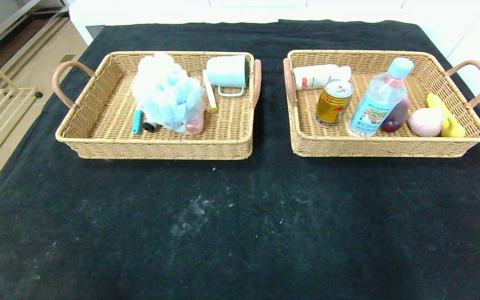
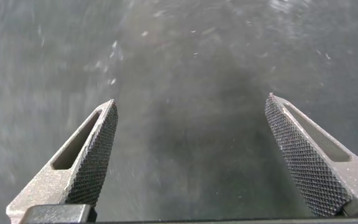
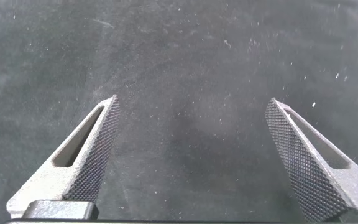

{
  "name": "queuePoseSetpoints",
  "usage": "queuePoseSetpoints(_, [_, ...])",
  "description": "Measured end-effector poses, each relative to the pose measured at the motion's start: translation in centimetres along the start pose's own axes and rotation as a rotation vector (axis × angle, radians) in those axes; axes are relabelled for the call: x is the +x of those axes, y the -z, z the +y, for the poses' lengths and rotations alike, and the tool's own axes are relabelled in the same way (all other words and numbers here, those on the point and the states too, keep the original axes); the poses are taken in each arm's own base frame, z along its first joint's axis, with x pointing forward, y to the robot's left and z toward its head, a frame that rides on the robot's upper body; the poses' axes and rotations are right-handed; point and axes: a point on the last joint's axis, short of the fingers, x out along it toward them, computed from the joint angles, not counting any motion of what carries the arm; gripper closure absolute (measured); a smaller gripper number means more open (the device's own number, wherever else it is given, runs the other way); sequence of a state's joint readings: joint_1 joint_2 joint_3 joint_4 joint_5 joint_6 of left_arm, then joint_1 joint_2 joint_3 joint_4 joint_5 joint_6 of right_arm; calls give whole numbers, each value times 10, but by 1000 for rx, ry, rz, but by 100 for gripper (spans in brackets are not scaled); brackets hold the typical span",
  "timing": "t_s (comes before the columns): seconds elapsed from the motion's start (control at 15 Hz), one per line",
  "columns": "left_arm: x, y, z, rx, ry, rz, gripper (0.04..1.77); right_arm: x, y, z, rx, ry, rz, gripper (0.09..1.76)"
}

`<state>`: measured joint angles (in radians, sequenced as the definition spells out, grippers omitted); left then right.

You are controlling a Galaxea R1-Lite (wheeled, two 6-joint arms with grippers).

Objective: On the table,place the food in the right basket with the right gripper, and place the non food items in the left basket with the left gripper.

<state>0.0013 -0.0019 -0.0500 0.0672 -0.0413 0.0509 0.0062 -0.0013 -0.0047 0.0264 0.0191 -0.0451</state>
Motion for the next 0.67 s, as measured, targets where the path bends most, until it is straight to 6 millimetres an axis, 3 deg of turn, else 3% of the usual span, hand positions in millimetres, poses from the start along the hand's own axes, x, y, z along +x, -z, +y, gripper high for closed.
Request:
queuePoseSetpoints(0.27, [0, 2, 1, -67, -52, 12, 9, 0, -1, 0, 36, 16, -19, 14])
queuePoseSetpoints(0.67, [0, 6, 1, -11, -44, 49, 9, 0, -2, 0, 34, 17, -23, 14])
